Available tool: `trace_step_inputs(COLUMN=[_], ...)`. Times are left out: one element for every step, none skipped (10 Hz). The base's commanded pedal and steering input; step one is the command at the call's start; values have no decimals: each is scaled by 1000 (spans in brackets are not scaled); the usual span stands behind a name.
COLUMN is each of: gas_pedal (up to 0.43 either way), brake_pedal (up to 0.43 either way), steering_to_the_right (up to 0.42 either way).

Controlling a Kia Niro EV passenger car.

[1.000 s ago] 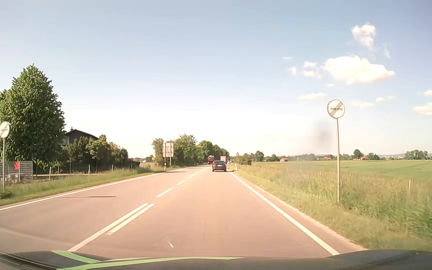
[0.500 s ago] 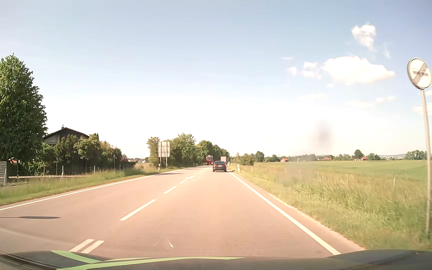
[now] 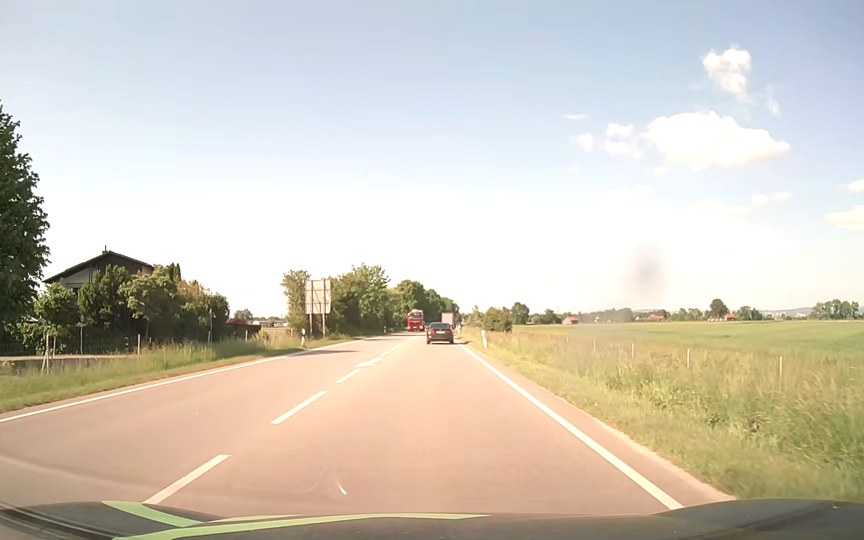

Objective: Follow the waypoints while adhering to traffic rules and regulations

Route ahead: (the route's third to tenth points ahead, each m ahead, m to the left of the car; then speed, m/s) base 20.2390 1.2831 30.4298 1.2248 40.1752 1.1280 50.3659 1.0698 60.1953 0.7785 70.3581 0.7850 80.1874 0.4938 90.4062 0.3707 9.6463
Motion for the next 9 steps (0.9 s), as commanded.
trace_step_inputs(gas_pedal=[110,110,118,118,118,118,118,118,118], brake_pedal=[0,0,0,0,0,0,0,0,0], steering_to_the_right=[4,4,4,4,4,4,4,4,4])
